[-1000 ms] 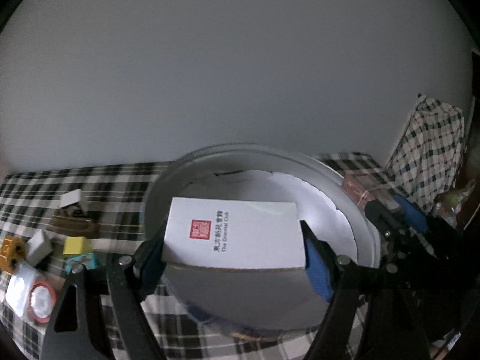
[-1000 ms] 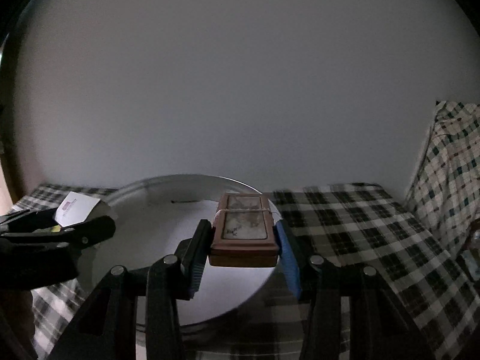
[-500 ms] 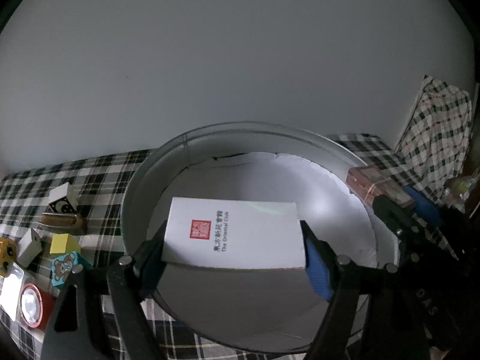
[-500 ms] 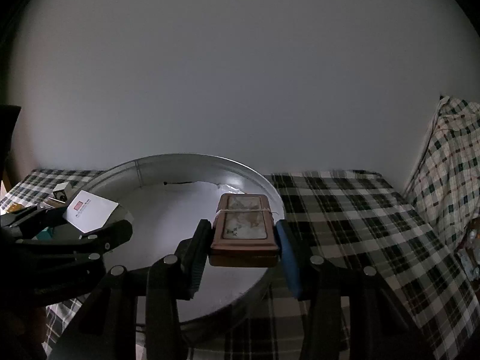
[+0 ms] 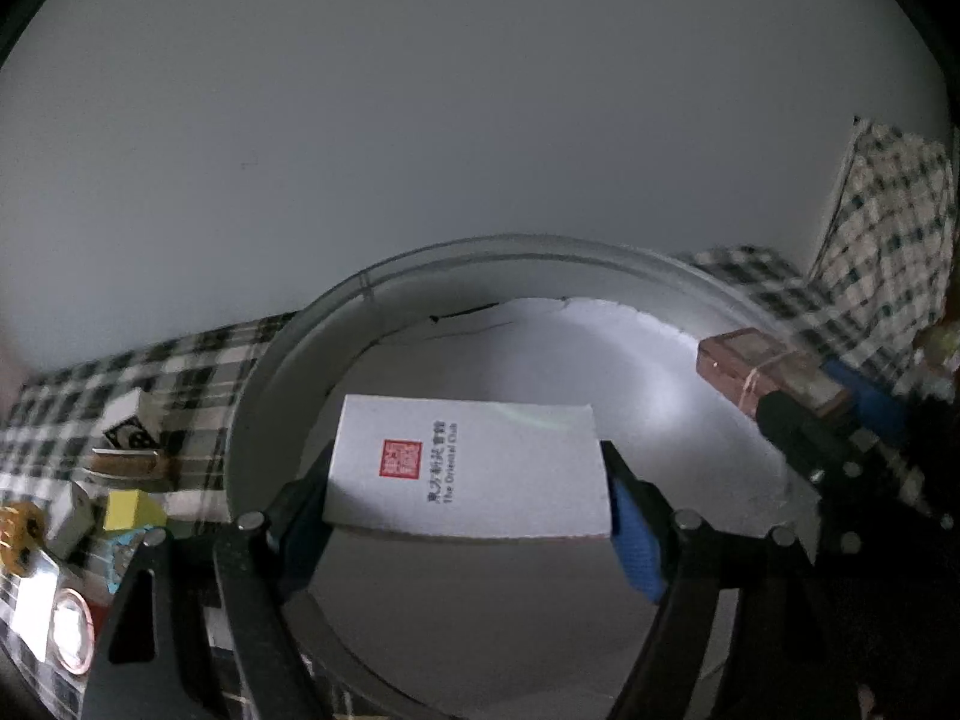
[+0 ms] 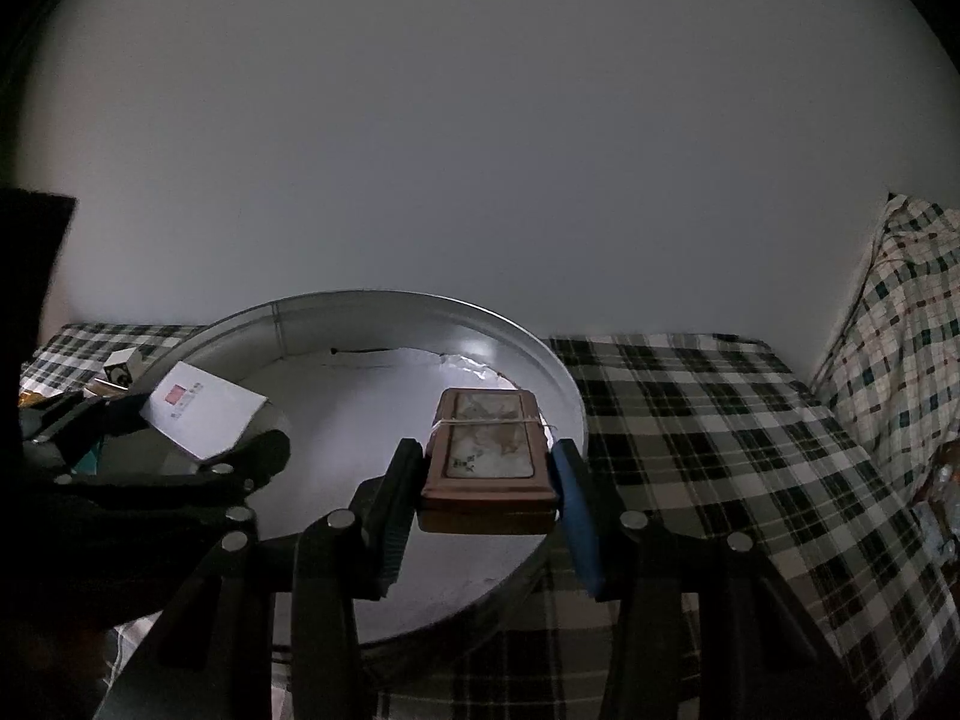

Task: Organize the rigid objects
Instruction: 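Carry the frame with the right tool into the tin while the left tool drops the card box in, then withdraw both tools from the tin back toward the remaining objects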

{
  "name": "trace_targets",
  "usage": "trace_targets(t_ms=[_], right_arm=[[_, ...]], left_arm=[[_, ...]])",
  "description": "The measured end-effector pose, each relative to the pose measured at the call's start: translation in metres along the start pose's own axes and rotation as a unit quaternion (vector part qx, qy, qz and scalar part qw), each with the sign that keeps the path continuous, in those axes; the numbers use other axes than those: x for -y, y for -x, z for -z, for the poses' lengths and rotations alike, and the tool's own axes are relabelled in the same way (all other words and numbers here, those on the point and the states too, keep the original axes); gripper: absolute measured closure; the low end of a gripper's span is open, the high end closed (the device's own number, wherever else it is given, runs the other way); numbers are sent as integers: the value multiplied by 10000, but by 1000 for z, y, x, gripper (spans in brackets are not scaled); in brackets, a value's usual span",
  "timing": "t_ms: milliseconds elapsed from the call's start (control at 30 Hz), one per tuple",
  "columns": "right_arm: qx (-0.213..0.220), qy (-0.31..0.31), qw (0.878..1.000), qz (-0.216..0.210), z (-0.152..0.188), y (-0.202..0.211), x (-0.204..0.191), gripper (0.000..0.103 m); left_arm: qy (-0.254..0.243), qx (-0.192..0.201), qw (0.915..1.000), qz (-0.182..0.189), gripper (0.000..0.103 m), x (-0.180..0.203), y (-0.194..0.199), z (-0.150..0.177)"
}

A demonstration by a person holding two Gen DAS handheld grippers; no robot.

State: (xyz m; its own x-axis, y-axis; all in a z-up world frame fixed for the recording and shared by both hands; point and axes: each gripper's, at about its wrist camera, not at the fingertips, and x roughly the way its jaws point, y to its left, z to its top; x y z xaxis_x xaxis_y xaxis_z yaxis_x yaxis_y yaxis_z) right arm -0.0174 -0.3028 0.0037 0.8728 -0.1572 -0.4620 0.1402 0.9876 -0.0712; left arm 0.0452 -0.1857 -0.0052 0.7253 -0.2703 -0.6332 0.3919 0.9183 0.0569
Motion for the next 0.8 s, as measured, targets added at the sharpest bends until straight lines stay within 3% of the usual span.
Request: trace_targets(t_ms=[67,100,133,200,300,400,667,800], right_arm=[[-30,-20,9999,-98,-1,-1,-1,54],[-8,-21,10000,-58,-1,0,-2,48],[36,-11,10000,61,-1,1,-2,44],[193,-17,9993,319,-2,7,0,23],[775,-333,9959,316,-4,27,9,6],[1063,-413,9929,348,-3,38,11,5],[1094,-275,9917,622,-5,38,0,5],[1199,-348,9903,615,-2,45,-3,5]], left_arm=[[-116,-7,9999,-87,21,2,1,2],[-111,19,9998,-132,20,2,3,2],[-85,44,9997,-244,12,1,5,3],[33,179,9991,-375,0,-6,12,4],[170,349,9988,-309,0,-15,25,7],[301,417,9982,-307,0,-22,30,9],[161,616,9955,-700,0,-29,42,18],[223,618,9954,-697,0,-38,47,22]])
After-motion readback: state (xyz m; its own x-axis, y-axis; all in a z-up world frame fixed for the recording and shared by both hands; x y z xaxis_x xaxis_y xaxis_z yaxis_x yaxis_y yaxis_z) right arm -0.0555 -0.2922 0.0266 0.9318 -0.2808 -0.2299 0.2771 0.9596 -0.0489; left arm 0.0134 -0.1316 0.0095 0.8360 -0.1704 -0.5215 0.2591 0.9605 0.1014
